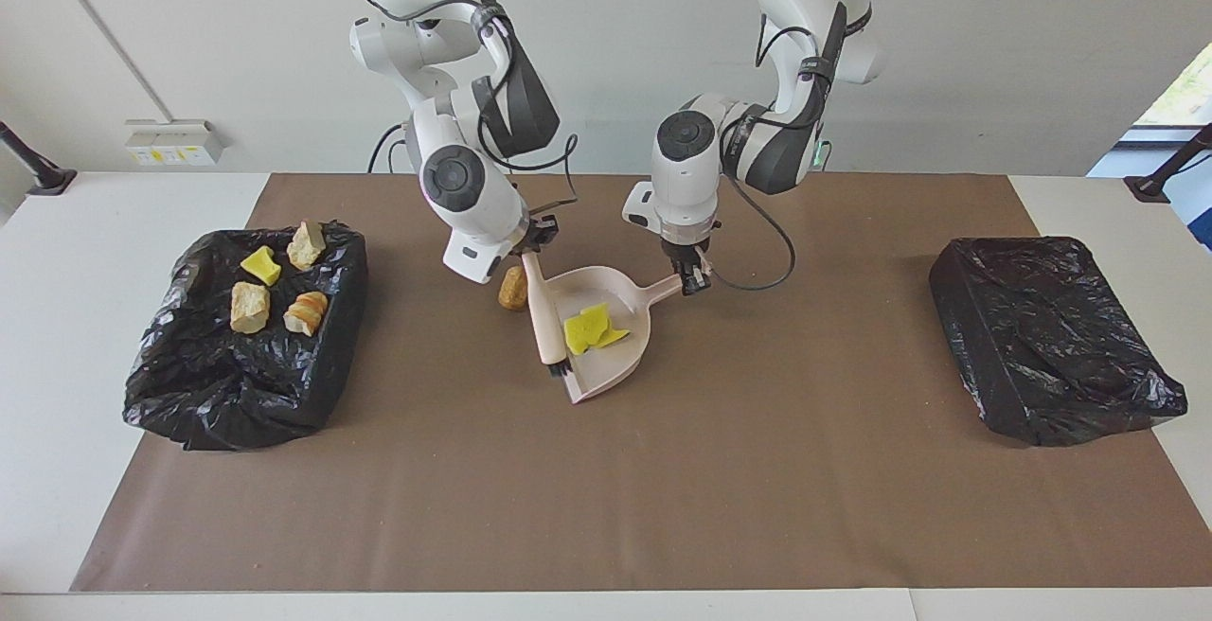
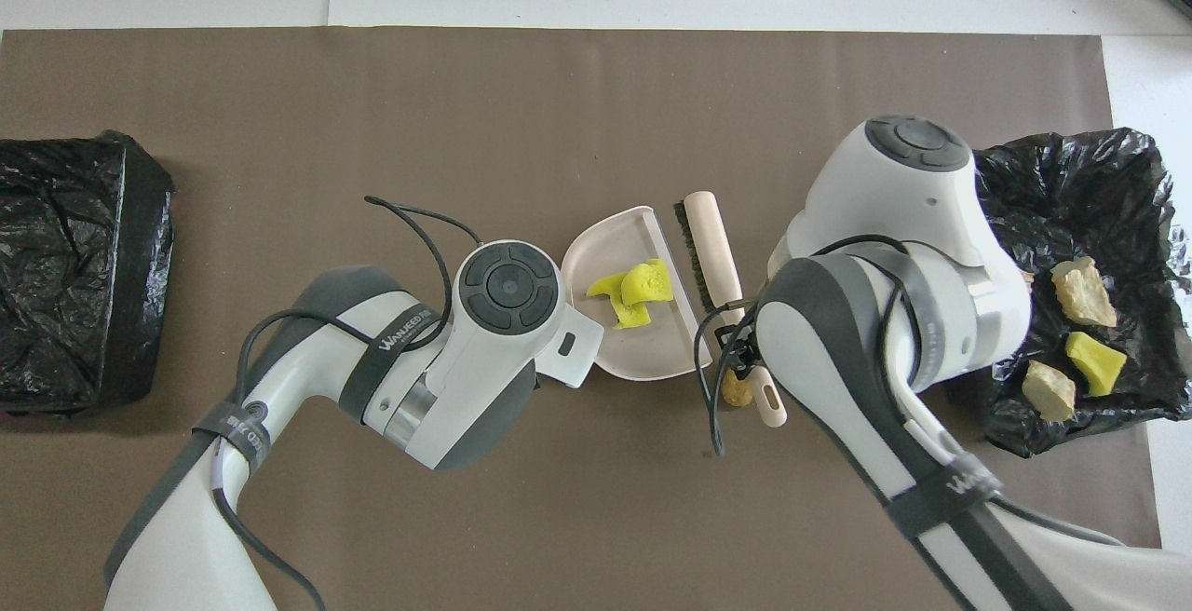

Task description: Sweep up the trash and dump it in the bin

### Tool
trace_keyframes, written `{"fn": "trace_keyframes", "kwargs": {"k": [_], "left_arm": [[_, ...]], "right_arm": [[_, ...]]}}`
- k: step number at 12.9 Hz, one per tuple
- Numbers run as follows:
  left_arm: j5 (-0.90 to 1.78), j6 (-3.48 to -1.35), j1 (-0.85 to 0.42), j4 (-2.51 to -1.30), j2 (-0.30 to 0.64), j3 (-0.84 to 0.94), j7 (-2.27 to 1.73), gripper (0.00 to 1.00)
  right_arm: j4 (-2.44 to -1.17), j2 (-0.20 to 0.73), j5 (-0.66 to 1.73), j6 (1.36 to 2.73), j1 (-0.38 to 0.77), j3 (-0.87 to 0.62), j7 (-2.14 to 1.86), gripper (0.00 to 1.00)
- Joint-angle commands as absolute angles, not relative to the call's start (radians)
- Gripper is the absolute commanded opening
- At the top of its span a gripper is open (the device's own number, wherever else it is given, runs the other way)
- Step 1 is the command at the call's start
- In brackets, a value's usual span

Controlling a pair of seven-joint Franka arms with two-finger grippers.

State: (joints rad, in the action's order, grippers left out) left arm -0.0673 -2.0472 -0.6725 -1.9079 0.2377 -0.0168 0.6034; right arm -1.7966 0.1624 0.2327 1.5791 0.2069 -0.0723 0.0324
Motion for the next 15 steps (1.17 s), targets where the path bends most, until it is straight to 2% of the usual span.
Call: {"fn": "trace_keyframes", "kwargs": {"k": [1,4,6,10,15], "left_arm": [[-0.08,-2.079,-0.678,-1.94,0.215,-0.025,0.594,0.0],[-0.08,-2.077,-0.675,-1.942,0.215,-0.025,0.598,0.0],[-0.089,-2.077,-0.673,-1.944,0.215,-0.025,0.601,0.0],[-0.152,-2.072,-0.667,-1.939,0.215,-0.025,0.637,0.0],[-0.156,-2.063,-0.67,-1.94,0.212,-0.025,0.716,0.0]], "right_arm": [[-1.831,0.086,0.14,1.514,0.137,-0.074,0.02,0.0],[-2.053,-0.036,0.032,1.624,0.118,-0.072,0.113,0.0],[-2.159,-0.104,0.028,1.646,0.097,-0.074,0.191,0.0],[-2.299,-0.218,0.028,1.625,0.143,-0.078,0.472,0.0],[-2.449,-0.348,0.102,1.574,0.146,-0.081,0.69,0.0]]}}
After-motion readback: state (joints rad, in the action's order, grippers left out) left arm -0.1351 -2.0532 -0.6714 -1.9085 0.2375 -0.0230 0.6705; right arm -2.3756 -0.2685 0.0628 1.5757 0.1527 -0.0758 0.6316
